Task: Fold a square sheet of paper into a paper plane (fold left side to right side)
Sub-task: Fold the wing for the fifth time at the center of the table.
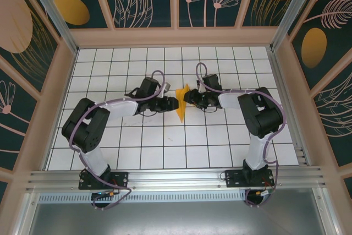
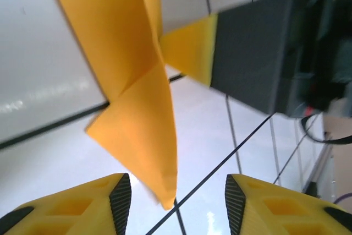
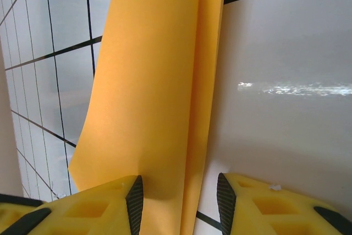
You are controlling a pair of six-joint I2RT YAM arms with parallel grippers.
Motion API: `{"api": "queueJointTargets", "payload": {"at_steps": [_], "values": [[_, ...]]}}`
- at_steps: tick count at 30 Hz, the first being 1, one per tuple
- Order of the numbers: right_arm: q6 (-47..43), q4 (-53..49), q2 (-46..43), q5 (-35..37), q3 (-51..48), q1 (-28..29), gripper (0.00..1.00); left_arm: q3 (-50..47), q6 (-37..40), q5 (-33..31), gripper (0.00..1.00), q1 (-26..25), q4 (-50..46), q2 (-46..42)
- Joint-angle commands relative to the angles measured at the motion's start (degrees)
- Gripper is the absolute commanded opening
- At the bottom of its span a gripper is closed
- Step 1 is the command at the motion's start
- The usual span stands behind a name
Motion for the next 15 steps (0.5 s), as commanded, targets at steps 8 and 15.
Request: {"api": "queueJointTargets", "payload": {"at_steps": [8,15], "values": [[-0.23,-3.24,2.66,2.80,0.14,1.05,0.44,5.45,-2.61,-8.87,0.55,-6.47,-5.03,5.38],[-0.26,-3.23,2.66,2.80,0.24,1.27,0.44,8.44,-2.47,-9.21,0.51,-6.98,-5.22,8.46]]}}
